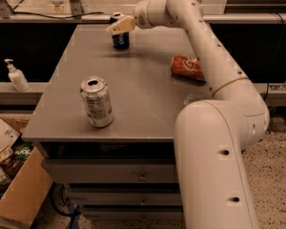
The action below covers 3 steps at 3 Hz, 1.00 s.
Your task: Knock pepsi can over
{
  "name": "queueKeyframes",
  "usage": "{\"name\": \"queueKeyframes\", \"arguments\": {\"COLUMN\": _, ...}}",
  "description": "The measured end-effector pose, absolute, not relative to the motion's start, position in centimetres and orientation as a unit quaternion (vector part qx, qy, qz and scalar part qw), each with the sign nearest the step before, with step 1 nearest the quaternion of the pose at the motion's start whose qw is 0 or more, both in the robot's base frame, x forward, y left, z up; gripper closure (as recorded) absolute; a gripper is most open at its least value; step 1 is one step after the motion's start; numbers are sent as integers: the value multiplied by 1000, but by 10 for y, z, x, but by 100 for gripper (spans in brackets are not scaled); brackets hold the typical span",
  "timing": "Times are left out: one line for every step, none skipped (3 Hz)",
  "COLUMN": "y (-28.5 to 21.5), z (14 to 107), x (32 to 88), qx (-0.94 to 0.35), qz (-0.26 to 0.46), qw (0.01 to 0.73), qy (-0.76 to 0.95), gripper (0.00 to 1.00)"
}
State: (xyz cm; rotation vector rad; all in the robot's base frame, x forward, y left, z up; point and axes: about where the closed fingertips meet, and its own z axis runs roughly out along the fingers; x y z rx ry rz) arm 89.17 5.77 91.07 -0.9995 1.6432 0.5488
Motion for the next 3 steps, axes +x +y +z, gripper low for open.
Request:
{"name": "queueKeyframes", "arguments": {"y": 62, "z": 909, "x": 892, "qx": -418, "qz": 247, "qw": 535, "qy": 691, "gripper": 0}}
{"name": "queueKeyframes", "arguments": {"y": 61, "z": 902, "x": 892, "qx": -420, "qz": 246, "qw": 525, "qy": 698, "gripper": 0}}
{"name": "queueKeyframes", "arguments": {"y": 59, "z": 901, "x": 890, "qx": -422, "qz": 246, "qw": 516, "qy": 704, "gripper": 13}}
